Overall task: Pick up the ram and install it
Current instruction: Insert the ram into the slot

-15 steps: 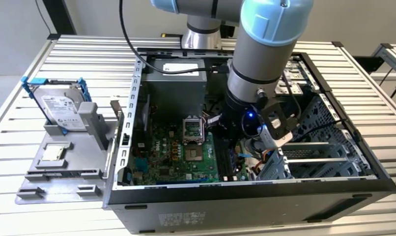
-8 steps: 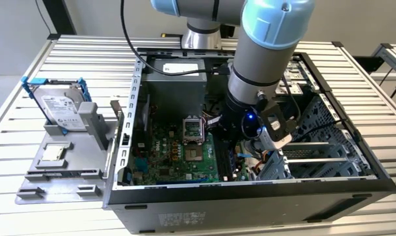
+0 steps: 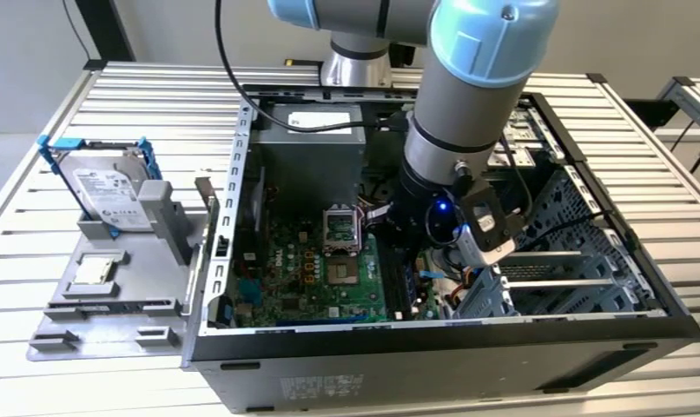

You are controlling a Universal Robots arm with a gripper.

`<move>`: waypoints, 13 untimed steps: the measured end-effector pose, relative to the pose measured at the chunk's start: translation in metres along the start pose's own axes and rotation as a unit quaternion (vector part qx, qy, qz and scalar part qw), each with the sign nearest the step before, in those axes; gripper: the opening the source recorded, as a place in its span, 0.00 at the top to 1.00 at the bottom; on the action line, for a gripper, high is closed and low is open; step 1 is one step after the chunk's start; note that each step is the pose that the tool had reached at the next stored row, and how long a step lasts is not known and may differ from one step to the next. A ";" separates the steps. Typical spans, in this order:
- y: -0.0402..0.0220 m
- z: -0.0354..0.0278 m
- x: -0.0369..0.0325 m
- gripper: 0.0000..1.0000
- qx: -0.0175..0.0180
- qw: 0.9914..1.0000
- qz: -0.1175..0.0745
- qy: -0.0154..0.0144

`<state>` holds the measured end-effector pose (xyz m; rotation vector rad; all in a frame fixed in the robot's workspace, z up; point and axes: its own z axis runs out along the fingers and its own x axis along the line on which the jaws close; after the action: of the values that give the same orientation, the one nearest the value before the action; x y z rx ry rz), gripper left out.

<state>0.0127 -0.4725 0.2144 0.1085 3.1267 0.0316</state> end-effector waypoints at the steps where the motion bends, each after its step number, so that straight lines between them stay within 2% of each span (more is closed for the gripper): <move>1: 0.0000 0.0000 0.0000 1.00 0.000 1.000 0.001 0.000; 3: 0.0000 0.0000 -0.0007 1.00 0.000 1.000 0.002 0.001; 9: 0.0002 -0.0007 -0.0027 1.00 0.000 1.000 0.003 0.007; 13: 0.0002 -0.0049 -0.0027 1.00 0.001 1.000 0.002 0.009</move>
<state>0.0154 -0.4725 0.2194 0.1142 3.1444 0.0309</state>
